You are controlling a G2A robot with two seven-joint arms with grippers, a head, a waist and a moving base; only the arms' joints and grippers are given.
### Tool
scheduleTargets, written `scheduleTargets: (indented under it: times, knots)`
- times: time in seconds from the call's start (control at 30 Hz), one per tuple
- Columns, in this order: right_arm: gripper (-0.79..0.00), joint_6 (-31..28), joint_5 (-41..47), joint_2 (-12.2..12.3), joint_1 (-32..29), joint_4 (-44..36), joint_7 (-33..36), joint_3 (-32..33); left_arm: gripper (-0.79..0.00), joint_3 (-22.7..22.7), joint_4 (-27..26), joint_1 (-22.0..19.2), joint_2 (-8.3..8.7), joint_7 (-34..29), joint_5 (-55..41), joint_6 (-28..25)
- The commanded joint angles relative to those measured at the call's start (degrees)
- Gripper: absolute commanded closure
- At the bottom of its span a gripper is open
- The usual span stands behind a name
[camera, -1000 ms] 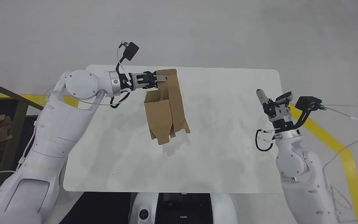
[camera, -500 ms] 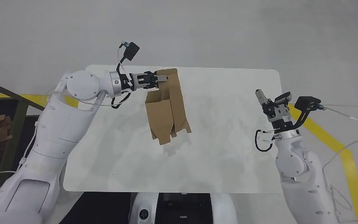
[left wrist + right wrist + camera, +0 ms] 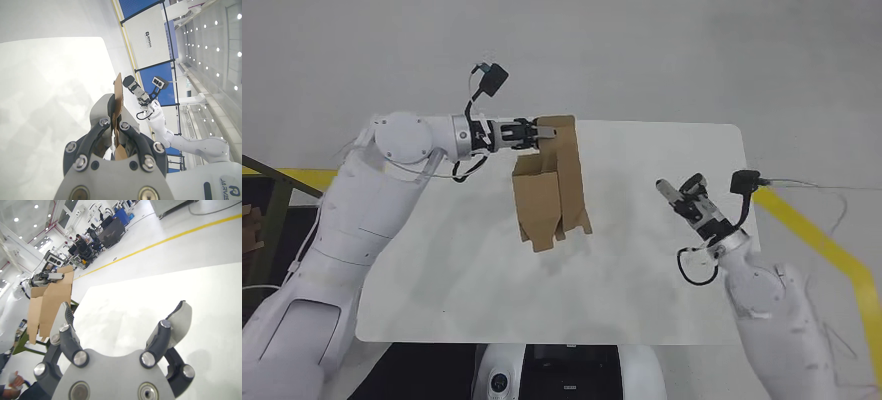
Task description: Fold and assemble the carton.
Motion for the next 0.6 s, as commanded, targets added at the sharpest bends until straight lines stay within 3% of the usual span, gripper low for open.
scheduleTargets:
  times: [0.0, 0.57]
  knots:
    - [-0.785, -1.7, 5.1, 0.1, 0.9, 0.8, 5.3, -0.8, 0.0, 0.9, 1.2, -0.9, -0.46, -0.2, -1.0, -0.7]
    - [-0.785, -4.8, 25.3, 0.4, 4.8, 1.9, 24.5, -7.6, 0.0, 9.3, 11.9, -7.4, -4.84, -7.6, -10.7, -4.9]
